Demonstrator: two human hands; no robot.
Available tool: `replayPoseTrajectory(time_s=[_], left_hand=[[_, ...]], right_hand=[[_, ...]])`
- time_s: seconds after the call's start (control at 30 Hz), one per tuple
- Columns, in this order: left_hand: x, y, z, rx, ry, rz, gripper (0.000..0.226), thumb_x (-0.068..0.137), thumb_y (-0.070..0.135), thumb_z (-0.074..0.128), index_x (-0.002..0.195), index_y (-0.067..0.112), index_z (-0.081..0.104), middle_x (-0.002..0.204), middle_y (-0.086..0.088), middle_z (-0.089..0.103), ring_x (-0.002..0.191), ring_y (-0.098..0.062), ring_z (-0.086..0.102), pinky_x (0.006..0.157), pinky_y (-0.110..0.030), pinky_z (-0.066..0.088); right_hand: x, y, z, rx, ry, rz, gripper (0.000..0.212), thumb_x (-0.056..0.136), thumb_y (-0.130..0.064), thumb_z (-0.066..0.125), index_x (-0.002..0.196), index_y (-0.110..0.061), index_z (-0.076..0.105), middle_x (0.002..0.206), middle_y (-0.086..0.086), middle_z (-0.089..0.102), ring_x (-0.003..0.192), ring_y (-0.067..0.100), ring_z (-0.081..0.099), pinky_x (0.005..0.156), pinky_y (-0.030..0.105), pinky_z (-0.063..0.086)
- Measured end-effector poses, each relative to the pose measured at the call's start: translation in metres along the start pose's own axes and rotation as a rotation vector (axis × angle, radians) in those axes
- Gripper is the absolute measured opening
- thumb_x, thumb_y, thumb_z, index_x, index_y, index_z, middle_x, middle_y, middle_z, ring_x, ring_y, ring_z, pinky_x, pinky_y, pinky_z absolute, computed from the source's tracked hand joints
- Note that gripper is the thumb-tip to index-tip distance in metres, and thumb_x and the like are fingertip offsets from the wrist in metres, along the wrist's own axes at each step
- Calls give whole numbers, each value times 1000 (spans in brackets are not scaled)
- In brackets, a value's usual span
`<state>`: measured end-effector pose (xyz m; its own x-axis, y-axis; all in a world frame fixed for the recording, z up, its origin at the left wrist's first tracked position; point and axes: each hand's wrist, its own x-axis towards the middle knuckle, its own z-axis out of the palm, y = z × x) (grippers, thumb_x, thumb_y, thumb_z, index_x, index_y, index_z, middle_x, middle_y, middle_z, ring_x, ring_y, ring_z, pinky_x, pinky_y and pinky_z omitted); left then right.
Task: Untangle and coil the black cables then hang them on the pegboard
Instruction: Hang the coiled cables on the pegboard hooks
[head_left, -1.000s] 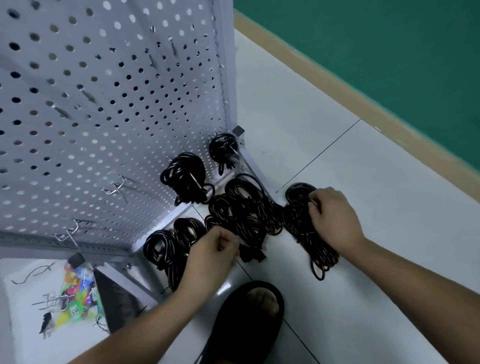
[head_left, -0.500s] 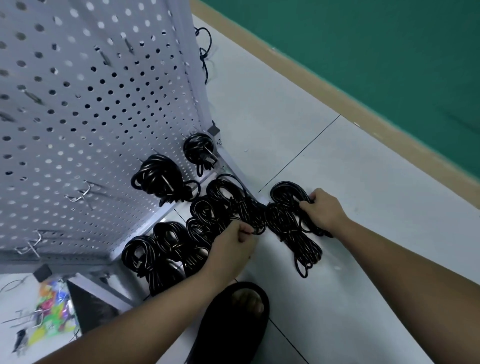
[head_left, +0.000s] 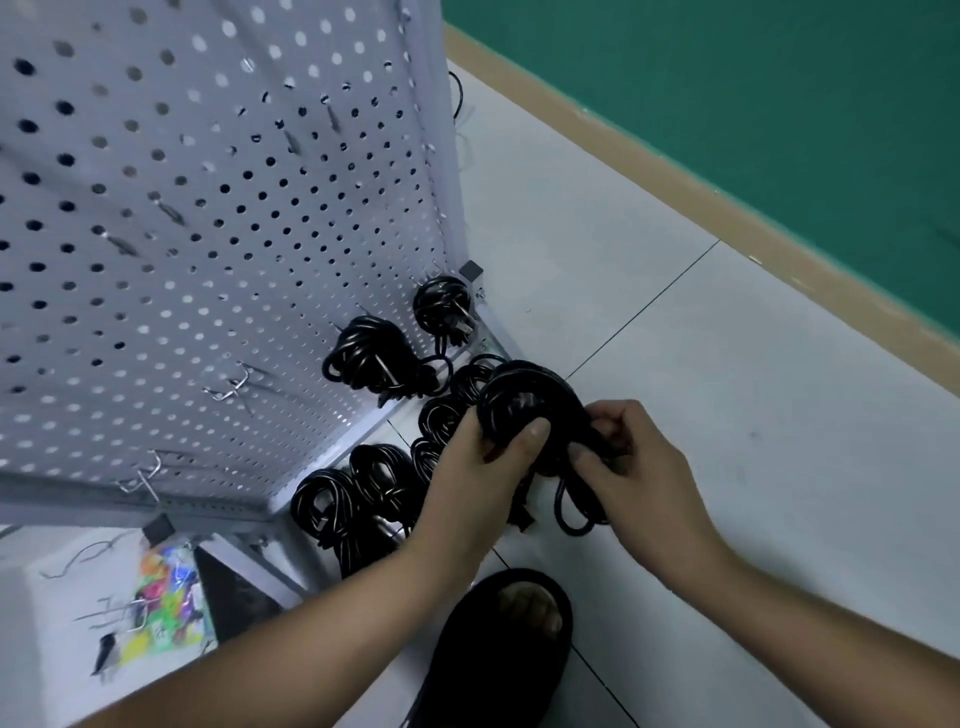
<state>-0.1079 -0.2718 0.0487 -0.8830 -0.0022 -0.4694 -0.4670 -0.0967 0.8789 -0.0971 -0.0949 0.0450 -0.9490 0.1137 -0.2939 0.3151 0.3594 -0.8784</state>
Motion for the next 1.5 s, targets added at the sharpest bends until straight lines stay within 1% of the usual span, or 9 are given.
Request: replayPoseTrajectory(time_s=[0.13, 0.27, 0.4, 0.57, 0.73, 0.97, 1.23, 1.4, 1.5], left_hand=[[-35, 18, -39, -7, 25, 98, 19, 99, 17, 76, 117, 20, 73, 105, -2, 79, 97, -15, 74, 83, -28, 57], [-69, 32, -80, 34, 122, 135, 19, 98, 18, 74, 116, 22, 75, 107, -4, 79, 102, -20, 76, 91, -39, 60], [-88, 30, -109, 211, 301, 237, 17, 97, 30, 79, 113, 26, 76, 107, -2, 78, 104, -25, 75, 94, -50, 60], [-95, 34, -122, 173, 473, 339, 14, 99, 19, 74, 113, 22, 74, 106, 3, 79, 102, -15, 75, 84, -19, 55], [-83, 42, -128, 263, 581, 404, 9, 106, 26, 66, 115, 27, 67, 109, 9, 75, 106, -12, 71, 86, -20, 53], [-56, 33, -141, 331, 628, 307, 17, 114, 40, 45, 119, 30, 58, 109, 19, 68, 106, 4, 63, 84, -15, 45], [-34, 20, -154, 292, 664, 210, 29, 112, 53, 42, 123, 37, 63, 123, 12, 68, 121, -7, 62, 102, -37, 47], [-50, 4, -151, 139, 607, 68, 30, 111, 55, 47, 118, 36, 69, 116, 12, 74, 114, -6, 67, 98, -33, 51], [-49, -6, -143, -4, 628, -9, 22, 110, 44, 55, 121, 28, 67, 110, 7, 74, 105, -13, 70, 92, -33, 54]], right_hand=[[-24, -21, 31, 11, -165, -67, 33, 102, -36, 69, 133, -42, 59, 112, -27, 73, 101, 0, 72, 86, 26, 59], [-43, -43, 64, 133, -318, -147, 25, 106, -35, 64, 131, -39, 62, 110, -19, 77, 104, 3, 74, 84, 18, 57], [-49, -52, 97, 130, -310, -230, 26, 106, -39, 63, 132, -37, 62, 113, -17, 76, 107, 7, 73, 88, 26, 59], [-45, -60, 139, 117, -262, -339, 31, 109, -38, 62, 140, -35, 58, 121, -17, 72, 115, 12, 71, 94, 42, 59], [-34, -73, 164, 60, -228, -367, 36, 109, -43, 59, 143, -35, 54, 123, -18, 69, 115, 3, 66, 97, 29, 55], [-12, -78, 194, -11, -214, -356, 32, 110, -39, 58, 140, -27, 54, 118, -10, 69, 109, 10, 65, 94, 36, 53], [6, -86, 205, -9, -208, -375, 30, 109, -30, 61, 138, -22, 59, 110, -5, 74, 103, 12, 70, 91, 33, 56], [2, -72, 178, -109, -317, -361, 31, 110, -27, 57, 141, -20, 60, 123, -6, 72, 115, 9, 68, 100, 30, 55], [-6, -50, 154, -146, -352, -335, 25, 111, -29, 56, 133, -24, 64, 115, -13, 71, 106, 4, 68, 95, 31, 59]])
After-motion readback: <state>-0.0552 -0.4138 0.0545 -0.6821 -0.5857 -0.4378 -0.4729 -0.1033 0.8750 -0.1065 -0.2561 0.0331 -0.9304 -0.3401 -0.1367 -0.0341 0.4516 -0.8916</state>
